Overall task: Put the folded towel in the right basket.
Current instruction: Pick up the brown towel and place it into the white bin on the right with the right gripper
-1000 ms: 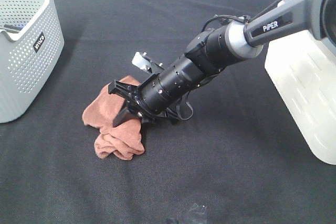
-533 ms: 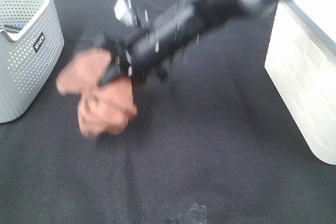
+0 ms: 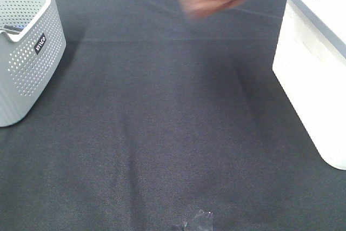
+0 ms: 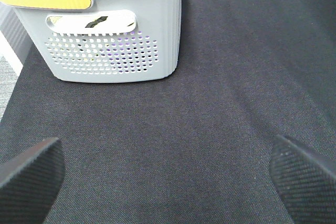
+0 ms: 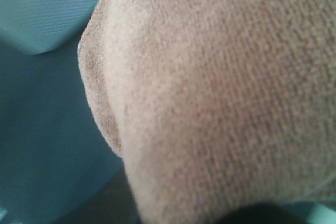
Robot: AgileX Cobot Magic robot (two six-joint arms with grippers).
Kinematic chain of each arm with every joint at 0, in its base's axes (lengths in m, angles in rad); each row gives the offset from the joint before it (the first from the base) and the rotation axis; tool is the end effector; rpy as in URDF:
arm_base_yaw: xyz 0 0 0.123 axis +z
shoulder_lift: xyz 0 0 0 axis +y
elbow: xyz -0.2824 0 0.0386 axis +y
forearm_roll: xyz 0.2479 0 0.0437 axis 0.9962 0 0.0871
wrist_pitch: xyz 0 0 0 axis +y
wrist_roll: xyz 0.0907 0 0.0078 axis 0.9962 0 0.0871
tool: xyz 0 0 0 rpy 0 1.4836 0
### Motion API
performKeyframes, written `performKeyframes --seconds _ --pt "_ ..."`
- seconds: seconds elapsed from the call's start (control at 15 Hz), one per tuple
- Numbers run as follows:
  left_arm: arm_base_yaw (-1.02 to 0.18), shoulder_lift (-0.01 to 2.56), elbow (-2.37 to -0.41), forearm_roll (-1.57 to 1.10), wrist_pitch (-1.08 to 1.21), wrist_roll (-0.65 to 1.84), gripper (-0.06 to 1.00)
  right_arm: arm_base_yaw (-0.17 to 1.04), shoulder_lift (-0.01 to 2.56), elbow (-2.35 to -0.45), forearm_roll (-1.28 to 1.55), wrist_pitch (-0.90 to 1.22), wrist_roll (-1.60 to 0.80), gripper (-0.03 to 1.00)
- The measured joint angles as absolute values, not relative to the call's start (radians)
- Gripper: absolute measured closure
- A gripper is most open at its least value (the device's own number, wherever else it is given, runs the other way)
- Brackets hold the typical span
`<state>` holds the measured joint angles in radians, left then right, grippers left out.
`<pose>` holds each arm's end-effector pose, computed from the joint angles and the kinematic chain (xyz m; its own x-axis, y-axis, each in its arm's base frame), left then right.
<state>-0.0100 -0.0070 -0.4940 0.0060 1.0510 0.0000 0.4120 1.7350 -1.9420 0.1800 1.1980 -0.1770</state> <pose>-0.0048 0.0005 0.2763 -0.4464 0.0074 -0.8948 0.0067 1.0000 0.0050 0.3363 0.1636 0.4187 -0.6582 -0.4066 -0.6336 -0.5663 0.8220 0.0607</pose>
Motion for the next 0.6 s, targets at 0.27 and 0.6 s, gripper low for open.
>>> performKeyframes --seconds 0.27,0.6 --pt "-0.010 -0.007 -0.494 0.006 1.051 0.000 -0.05 0.154 1.649 -1.942 -0.013 1.219 -0.149 0.75" --pt "-0.010 -0.007 -0.494 0.006 1.051 0.000 -0.05 -0.109 1.685 -1.942 -0.080 1.222 -0.141 0.75"
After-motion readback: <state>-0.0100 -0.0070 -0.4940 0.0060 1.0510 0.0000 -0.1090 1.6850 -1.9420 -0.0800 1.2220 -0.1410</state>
